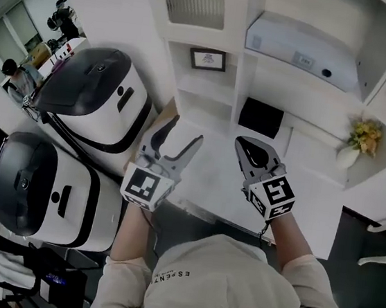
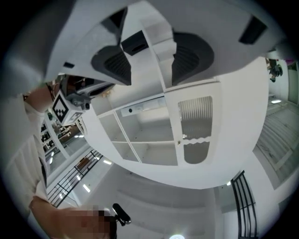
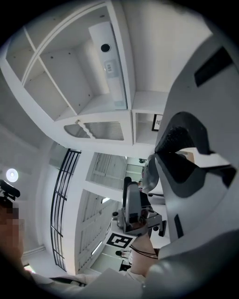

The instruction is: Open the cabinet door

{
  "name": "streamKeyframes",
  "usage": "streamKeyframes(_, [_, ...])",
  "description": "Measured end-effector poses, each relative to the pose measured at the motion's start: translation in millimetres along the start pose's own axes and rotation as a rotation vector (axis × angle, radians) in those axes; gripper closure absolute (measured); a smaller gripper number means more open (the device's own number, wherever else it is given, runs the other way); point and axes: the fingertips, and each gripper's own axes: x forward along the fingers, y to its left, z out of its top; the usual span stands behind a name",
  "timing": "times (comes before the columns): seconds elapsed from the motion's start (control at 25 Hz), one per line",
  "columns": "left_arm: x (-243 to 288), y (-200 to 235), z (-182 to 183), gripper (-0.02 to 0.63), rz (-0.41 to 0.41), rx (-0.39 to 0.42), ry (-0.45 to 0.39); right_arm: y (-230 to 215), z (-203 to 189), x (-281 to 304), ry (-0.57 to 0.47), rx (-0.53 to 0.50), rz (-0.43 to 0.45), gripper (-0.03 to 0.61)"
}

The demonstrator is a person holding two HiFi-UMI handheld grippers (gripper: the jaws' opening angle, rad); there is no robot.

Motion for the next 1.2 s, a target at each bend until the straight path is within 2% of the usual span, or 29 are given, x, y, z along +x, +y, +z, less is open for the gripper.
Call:
streamKeyframes(0.16, [49.2,18.5,33.2,0.343,-0.049,0.074,-0.066,-33.8,8.8,9.9,0.009,-0.024,-0.060,0.565])
streamKeyframes(0.32, [92.9,47.5,66.6,0.351,-0.085,0.109,-0.110,-53.1,24.4,16.9,-0.004,-0.033,-0.117,0.564])
streamKeyframes(0.48, [132.2,81.5,104.5,0.354,-0.124,0.071,-0.183,-67.0,37.4,24.4,-0.010,-0.036,-0.182,0.563])
streamKeyframes(0.6, [158.4,100.2,135.4,0.354,-0.155,0.085,-0.223,-80.9,49.1,32.0,-0.014,-0.044,-0.243,0.563])
streamKeyframes(0.76, [185.5,117.0,174.4,0.360,-0.188,0.158,-0.292,-98.1,68.5,41.8,-0.035,-0.050,-0.309,0.564])
streamKeyframes(0.92, [205.1,127.3,205.7,0.362,-0.219,0.196,-0.357,-110.0,82.0,48.6,-0.044,-0.062,-0.364,0.563])
streamKeyframes(1.2, [232.4,147.1,252.8,0.362,-0.209,0.273,-0.422,-120.7,87.4,51.1,-0.043,-0.068,-0.436,0.564])
